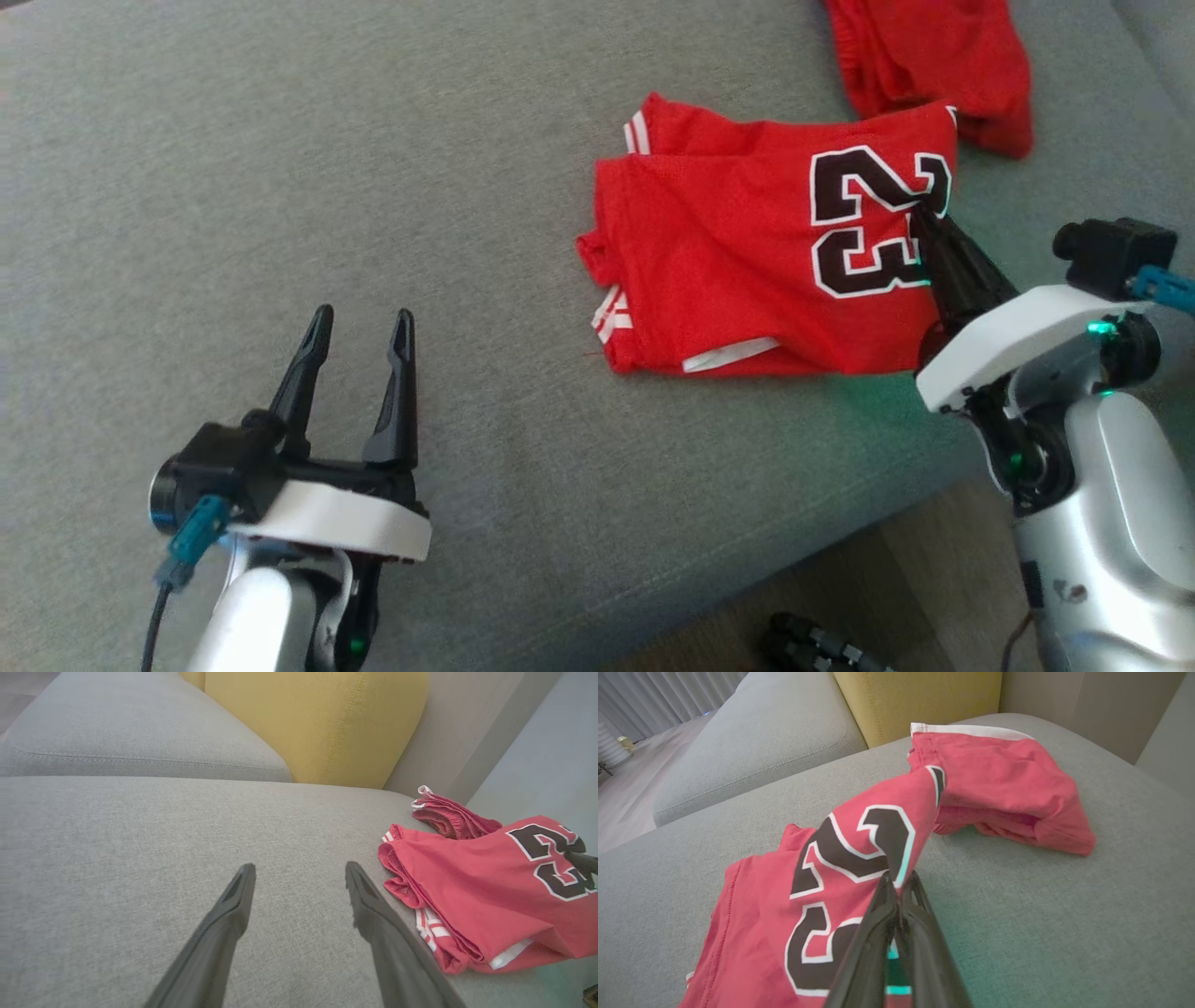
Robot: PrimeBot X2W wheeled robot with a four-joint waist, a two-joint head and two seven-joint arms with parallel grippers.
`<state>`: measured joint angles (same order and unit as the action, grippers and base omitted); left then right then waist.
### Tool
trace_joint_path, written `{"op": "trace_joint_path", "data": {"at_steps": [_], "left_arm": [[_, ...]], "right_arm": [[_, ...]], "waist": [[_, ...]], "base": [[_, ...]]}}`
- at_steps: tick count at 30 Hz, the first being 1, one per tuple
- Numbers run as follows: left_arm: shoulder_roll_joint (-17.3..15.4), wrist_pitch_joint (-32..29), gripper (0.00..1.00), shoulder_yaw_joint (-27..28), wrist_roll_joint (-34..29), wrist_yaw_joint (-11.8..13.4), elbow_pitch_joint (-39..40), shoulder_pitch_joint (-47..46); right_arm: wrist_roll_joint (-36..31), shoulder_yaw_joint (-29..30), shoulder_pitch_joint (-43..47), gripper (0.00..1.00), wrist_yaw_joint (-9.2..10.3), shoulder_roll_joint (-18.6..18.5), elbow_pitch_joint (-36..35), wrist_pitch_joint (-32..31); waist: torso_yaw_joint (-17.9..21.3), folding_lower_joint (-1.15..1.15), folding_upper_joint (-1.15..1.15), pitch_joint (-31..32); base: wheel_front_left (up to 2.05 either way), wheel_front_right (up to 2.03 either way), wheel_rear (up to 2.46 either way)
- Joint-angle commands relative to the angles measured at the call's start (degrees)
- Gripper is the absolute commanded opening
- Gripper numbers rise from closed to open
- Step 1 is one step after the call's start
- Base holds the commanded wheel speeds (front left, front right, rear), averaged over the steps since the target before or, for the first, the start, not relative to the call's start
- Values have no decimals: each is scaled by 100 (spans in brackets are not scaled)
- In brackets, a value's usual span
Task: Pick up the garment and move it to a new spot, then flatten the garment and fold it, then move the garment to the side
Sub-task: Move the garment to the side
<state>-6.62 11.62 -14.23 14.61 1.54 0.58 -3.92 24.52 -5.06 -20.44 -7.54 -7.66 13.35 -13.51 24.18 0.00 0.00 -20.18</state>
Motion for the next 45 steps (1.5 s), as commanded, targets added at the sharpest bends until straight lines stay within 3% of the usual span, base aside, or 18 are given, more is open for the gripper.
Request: {"op": "trace_joint_path", "data": {"at_steps": [1, 9, 26, 42, 43, 45], "left_arm": [[-23, 2, 100, 133, -51, 30, 228, -118], [47, 93, 100, 104, 34, 68, 215, -185], [119, 270, 100, 72, 104, 62, 114, -389], [110, 311, 100, 65, 95, 47, 89, -576], [110, 313, 100, 64, 95, 48, 87, -579], [112, 315, 100, 55, 90, 56, 87, -581]], "right_arm": [[-52, -46, -203, 0, 5, -22, -189, 50], [-275, 166, -1310, 0, 5, -308, 181, -200], [-1077, 1149, -2818, 0, 5, -1449, 1249, -328], [-2267, 1865, -3207, 0, 5, -1542, 1944, -124], [-2344, 1910, -3215, 3, 5, -1531, 1983, -90], [-2504, 1998, -3232, 80, 5, -1516, 2056, -16]], "waist": [[-83, 0, 0, 18], [-447, 0, 0, 33], [-1012, 0, 0, -246], [-1109, 0, 0, -503], [-1114, 0, 0, -510], [-1122, 0, 0, -519]], "base": [[0, 0, 0], [0, 0, 0], [0, 0, 0], [0, 0, 0], [0, 0, 0], [0, 0, 0]]}}
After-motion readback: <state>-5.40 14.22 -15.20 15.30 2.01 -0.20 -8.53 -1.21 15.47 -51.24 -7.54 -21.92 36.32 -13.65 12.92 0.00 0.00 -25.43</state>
